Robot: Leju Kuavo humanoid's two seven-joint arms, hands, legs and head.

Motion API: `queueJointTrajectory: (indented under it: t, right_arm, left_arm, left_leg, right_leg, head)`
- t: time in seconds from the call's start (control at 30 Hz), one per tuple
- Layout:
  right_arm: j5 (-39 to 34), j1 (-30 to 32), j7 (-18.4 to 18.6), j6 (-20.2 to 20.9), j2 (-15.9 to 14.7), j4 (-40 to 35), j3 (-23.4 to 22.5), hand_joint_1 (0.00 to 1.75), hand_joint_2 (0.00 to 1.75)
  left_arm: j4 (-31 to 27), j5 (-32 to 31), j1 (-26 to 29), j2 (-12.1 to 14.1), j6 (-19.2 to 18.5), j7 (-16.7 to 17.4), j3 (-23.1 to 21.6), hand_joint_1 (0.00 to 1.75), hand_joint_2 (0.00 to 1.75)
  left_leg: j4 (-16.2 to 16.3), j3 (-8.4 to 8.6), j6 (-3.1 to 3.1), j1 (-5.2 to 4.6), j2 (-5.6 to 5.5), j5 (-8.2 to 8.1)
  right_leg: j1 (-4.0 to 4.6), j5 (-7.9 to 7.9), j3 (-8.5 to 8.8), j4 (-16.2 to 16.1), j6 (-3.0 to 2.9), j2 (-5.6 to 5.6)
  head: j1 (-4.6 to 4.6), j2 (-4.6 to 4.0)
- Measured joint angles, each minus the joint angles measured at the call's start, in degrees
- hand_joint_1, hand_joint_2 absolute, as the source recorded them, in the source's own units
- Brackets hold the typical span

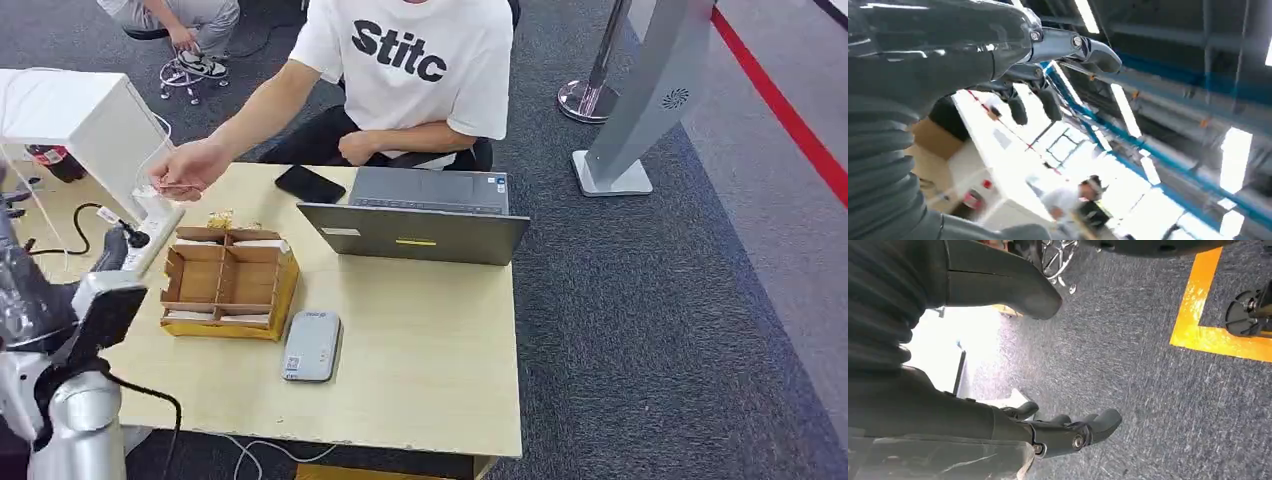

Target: Pass the card to the sensor for recognition and then transmit it.

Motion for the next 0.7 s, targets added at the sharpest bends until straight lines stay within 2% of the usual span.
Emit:
queueJointTrajectory:
  t: [0.07,0.1,0.17,0.2,0.27,0.33,0.4,0.47,0.57,0.6,0.63,0.67,0.7]
  right_arm:
    - [-0.1,0.0,0.5,-0.8,0.5,0.0,-0.7,0.00,1.75]
    - [-0.2,0.0,0.7,-1.1,0.7,0.0,-1.1,0.00,1.75]
    - [-0.3,0.1,0.6,-1.6,1.1,-0.1,-1.9,0.00,1.75]
    - [-0.3,0.1,0.5,-1.6,1.1,0.0,-2.2,0.00,1.75]
    - [-0.1,0.1,0.3,-1.7,1.4,-0.1,-2.9,0.00,1.75]
    - [0.5,0.0,0.0,-1.5,1.5,-0.1,-3.3,0.00,1.75]
    - [1.4,0.0,-0.2,-1.4,1.5,-0.1,-3.4,0.00,1.75]
    - [2.1,0.1,-0.4,-1.2,1.5,-0.1,-3.5,0.00,1.75]
    - [3.0,0.0,-0.8,-1.2,1.5,-0.1,-3.6,0.00,1.75]
    - [3.2,0.0,-1.0,-1.2,1.6,-0.1,-3.7,0.00,1.75]
    - [3.7,0.0,-1.4,-1.2,1.6,-0.1,-3.8,0.00,1.75]
    - [4.1,0.0,-1.5,-1.1,1.6,-0.1,-3.8,0.00,1.75]
    - [4.6,0.0,-1.6,-0.9,1.6,-0.1,-3.8,0.00,1.75]
  left_arm:
    - [-4.2,16.6,3.0,-4.4,-3.4,-5.5,4.7,0.00,1.75]
    - [-5.7,24.8,4.6,-6.1,-5.0,-6.4,7.4,0.00,1.75]
    - [-6.4,42.0,7.7,-8.7,-7.0,-6.7,12.6,0.00,1.75]
    - [-6.2,48.2,8.6,-9.7,-7.3,-6.8,15.0,0.00,1.75]
    - [-2.7,55.6,9.1,-11.7,-8.4,-4.6,20.3,0.00,1.75]
    - [4.0,57.9,8.4,-12.2,-10.2,-2.8,25.4,0.00,1.75]
    - [13.8,58.2,7.0,-11.9,-12.0,-2.8,30.9,0.00,1.75]
    - [25.8,58.8,5.5,-9.8,-12.6,-0.2,35.6,0.00,1.75]
    - [45.3,56.8,4.1,-5.8,-11.3,1.1,39.3,0.00,1.75]
    - [51.4,56.1,3.7,-4.8,-11.0,2.7,39.7,0.00,1.75]
    - [57.5,55.4,3.5,-3.5,-10.5,5.7,40.1,0.00,1.75]
    - [62.3,54.3,3.2,-3.1,-9.6,9.3,40.2,0.00,1.75]
    - [67.1,52.6,2.9,-2.7,-8.3,14.7,40.2,0.00,1.75]
  left_leg:
    - [0.0,0.03,-0.03,-0.02,0.04,-0.05]
    - [0.0,0.06,0.00,-0.03,0.09,-0.09]
    - [0.0,0.11,0.02,-0.02,0.11,-0.10]
    - [0.0,0.11,0.02,-0.01,0.07,-0.10]
    - [-0.1,0.10,0.02,-0.02,-0.13,-0.09]
    - [-0.1,0.12,0.01,-0.02,-0.13,-0.08]
    - [-0.1,0.19,-0.01,-0.02,-0.04,-0.07]
    - [-0.1,0.27,-0.02,-0.02,-0.03,-0.06]
    - [-0.1,0.29,-0.02,-0.05,-0.03,-0.05]
    - [-0.1,0.27,-0.02,-0.05,-0.06,-0.05]
    - [-0.1,0.27,-0.01,-0.05,-0.06,-0.05]
    - [-0.1,0.27,-0.01,-0.08,-0.06,-0.06]
    - [-0.1,0.27,0.00,-0.11,-0.07,-0.06]
  right_leg:
    - [-0.01,-0.01,0.00,0.0,0.00,0.03]
    - [-0.02,-0.02,0.00,0.0,0.01,0.07]
    - [-0.03,-0.07,-0.03,-0.1,0.03,0.09]
    - [-0.02,-0.08,-0.03,-0.1,0.03,0.04]
    - [-0.03,-0.17,0.02,-0.1,0.14,-0.11]
    - [-0.03,-0.17,0.09,-0.1,0.13,-0.13]
    - [-0.03,-0.14,0.11,-0.1,0.10,-0.04]
    - [-0.04,-0.14,0.15,-0.1,0.10,-0.02]
    - [-0.05,-0.14,0.15,-0.1,0.10,-0.01]
    - [-0.05,-0.14,0.17,-0.1,0.10,-0.04]
    - [-0.05,-0.14,0.18,-0.1,0.10,-0.04]
    - [-0.06,-0.14,0.19,-0.1,0.11,-0.04]
    - [-0.06,-0.14,0.19,-0.1,0.12,-0.05]
  head:
    - [0.04,0.00]
    - [-0.04,0.00]
    - [-0.07,0.00]
    - [-0.13,0.00]
    - [-0.15,0.00]
    - [-0.13,0.00]
    - [-0.15,0.00]
    - [-0.20,0.00]
    - [-0.22,0.00]
    - [-0.17,0.00]
    - [-0.20,0.00]
    - [-0.17,0.00]
    - [-0.22,0.00]
